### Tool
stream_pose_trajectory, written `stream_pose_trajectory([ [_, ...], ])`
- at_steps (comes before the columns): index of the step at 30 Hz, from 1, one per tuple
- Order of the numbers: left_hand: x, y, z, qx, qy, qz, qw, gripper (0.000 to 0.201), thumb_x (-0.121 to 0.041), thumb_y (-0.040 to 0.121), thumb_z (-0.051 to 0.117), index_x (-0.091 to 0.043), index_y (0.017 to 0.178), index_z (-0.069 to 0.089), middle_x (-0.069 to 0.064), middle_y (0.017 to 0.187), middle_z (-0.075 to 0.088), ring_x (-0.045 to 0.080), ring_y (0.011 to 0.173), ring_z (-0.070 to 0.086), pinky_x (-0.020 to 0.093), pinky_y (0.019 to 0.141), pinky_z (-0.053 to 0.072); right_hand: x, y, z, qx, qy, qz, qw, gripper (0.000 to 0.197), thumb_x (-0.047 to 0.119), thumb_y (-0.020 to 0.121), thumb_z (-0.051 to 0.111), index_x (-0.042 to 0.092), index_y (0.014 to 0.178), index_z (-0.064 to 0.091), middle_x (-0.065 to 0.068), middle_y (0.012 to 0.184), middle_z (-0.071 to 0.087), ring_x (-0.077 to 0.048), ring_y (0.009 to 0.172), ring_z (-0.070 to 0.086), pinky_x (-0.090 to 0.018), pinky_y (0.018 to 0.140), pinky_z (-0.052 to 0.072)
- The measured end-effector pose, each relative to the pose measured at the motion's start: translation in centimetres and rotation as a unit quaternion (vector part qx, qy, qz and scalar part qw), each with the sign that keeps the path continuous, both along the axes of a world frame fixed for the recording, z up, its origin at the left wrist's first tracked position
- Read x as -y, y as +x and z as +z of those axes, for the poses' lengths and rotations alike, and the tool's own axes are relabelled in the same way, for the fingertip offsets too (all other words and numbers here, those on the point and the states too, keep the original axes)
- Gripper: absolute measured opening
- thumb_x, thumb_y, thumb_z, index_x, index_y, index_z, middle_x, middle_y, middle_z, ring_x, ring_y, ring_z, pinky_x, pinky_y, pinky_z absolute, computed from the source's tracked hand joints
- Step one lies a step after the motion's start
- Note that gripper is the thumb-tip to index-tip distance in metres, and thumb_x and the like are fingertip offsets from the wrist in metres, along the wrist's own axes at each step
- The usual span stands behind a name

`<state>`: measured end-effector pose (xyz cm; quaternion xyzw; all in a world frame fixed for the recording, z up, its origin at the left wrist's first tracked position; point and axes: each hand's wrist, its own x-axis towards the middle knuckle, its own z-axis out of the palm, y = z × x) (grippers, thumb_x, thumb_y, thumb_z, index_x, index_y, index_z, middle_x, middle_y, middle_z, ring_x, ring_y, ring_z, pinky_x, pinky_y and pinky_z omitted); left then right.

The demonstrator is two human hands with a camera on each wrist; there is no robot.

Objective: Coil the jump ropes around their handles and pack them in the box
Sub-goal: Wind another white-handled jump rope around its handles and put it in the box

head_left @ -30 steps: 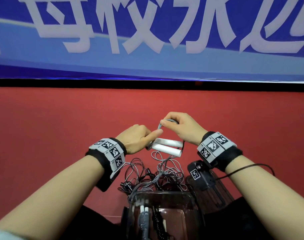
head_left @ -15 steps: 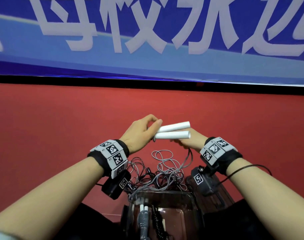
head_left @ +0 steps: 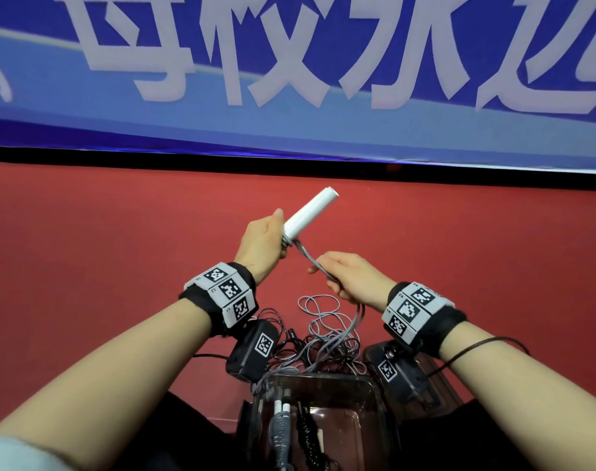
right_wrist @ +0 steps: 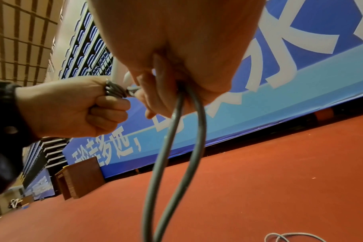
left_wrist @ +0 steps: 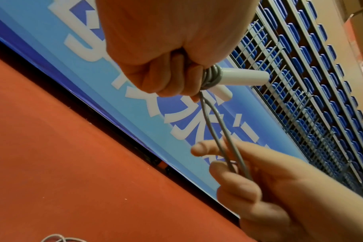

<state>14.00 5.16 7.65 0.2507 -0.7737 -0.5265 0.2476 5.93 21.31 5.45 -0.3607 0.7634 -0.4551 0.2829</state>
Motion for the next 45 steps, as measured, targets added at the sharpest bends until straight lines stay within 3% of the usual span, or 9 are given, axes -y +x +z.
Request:
stream_pose_trajectory([
  [8,1.6,-0.1,-0.8,0.083,0.01,0.068,0.994,0.052,-0.035,0.104,0.028,-0.002,0.085,0.063,0.007,0.057,0.053,0.019,0.044,0.042,0.025,0.046,0.03,0.0,2.2,1.8,-0.212,-0.027,0.043,0.976,0.025,0.028,0.1,0.048,0.025,0.094,0.072,0.012,0.042,0.038,-0.007,0.045,0.032,-0.022,0.05,0.028],
  [14,2.6,-0.5,-1.0,0.119,-0.128,0.059,0.983,0.047,-0.032,0.105,0.027,-0.008,0.076,0.057,0.015,0.076,0.064,0.03,0.071,0.057,0.035,0.066,0.041,-0.2,2.5,3.5,-0.276,-0.086,0.037,0.957,0.023,0.026,0.097,0.054,0.02,0.083,0.072,0.003,0.053,0.045,-0.009,0.047,0.034,-0.023,0.049,0.027],
  [19,2.5,0.1,-0.8,0.18,-0.243,-0.002,0.953,0.051,-0.04,0.104,0.03,-0.016,0.063,0.05,0.005,0.061,0.053,0.03,0.065,0.053,0.033,0.06,0.034,-0.5,2.2,3.9,-0.285,-0.105,0.006,0.953,0.023,0.028,0.092,0.062,0.016,0.073,0.067,0.007,0.052,0.043,-0.009,0.048,0.035,-0.022,0.05,0.028],
  [23,0.7,0.3,-0.7,0.218,-0.333,-0.069,0.915,0.056,-0.046,0.103,0.027,-0.016,0.064,0.052,0.003,0.061,0.055,0.029,0.066,0.055,0.033,0.061,0.036,-0.6,1.2,4.3,-0.294,-0.098,-0.017,0.951,0.025,0.033,0.091,0.063,0.016,0.072,0.067,0.0,0.058,0.056,-0.006,0.053,0.042,-0.024,0.055,0.034],
  [28,-1.1,0.2,-0.3,0.2,-0.341,-0.134,0.909,0.072,-0.053,0.103,0.018,-0.01,0.065,0.061,0.005,0.06,0.058,0.027,0.062,0.056,0.033,0.06,0.038,-0.6,-1.0,3.8,-0.203,-0.129,-0.057,0.969,0.023,0.03,0.092,0.062,0.019,0.073,0.069,-0.002,0.071,0.066,-0.01,0.066,0.054,-0.032,0.069,0.043],
  [31,-1.6,0.4,-0.1,0.185,-0.289,-0.191,0.92,0.081,-0.061,0.099,0.012,-0.008,0.059,0.059,0.007,0.056,0.056,0.024,0.055,0.052,0.034,0.062,0.041,-0.8,-1.6,4.1,-0.151,-0.138,-0.03,0.978,0.023,0.021,0.094,0.062,0.021,0.072,0.067,0.01,0.07,0.065,0.0,0.069,0.056,-0.019,0.073,0.043],
  [35,-1.8,1.1,0.4,0.168,-0.23,-0.238,0.929,0.079,-0.07,0.09,0.015,-0.015,0.053,0.057,0.007,0.056,0.055,0.019,0.053,0.05,0.034,0.064,0.044,-1.1,-1.9,4.3,-0.12,-0.13,-0.011,0.984,0.022,0.017,0.094,0.061,0.016,0.074,0.069,0.007,0.071,0.065,0.003,0.068,0.056,-0.012,0.072,0.041],
  [40,-2.4,1.7,0.2,0.158,-0.269,-0.298,0.902,0.066,-0.072,0.083,0.051,-0.01,0.066,0.065,0.006,0.058,0.051,0.015,0.049,0.038,0.03,0.051,0.029,-1.7,-2.1,4.5,-0.052,-0.057,-0.018,0.997,0.019,0.02,0.089,0.067,0.009,0.074,0.067,0.015,0.04,0.041,-0.002,0.037,0.034,-0.01,0.043,0.027],
  [45,-2.8,1.9,0.3,0.094,-0.226,-0.309,0.919,0.051,-0.047,0.099,0.048,-0.016,0.06,0.06,-0.004,0.054,0.049,0.012,0.047,0.038,0.024,0.05,0.03,-1.9,-2.8,3.8,0.002,-0.006,-0.019,1.0,0.027,0.034,0.085,0.07,0.013,0.067,0.067,0.005,0.05,0.037,-0.007,0.043,0.029,-0.019,0.044,0.023],
])
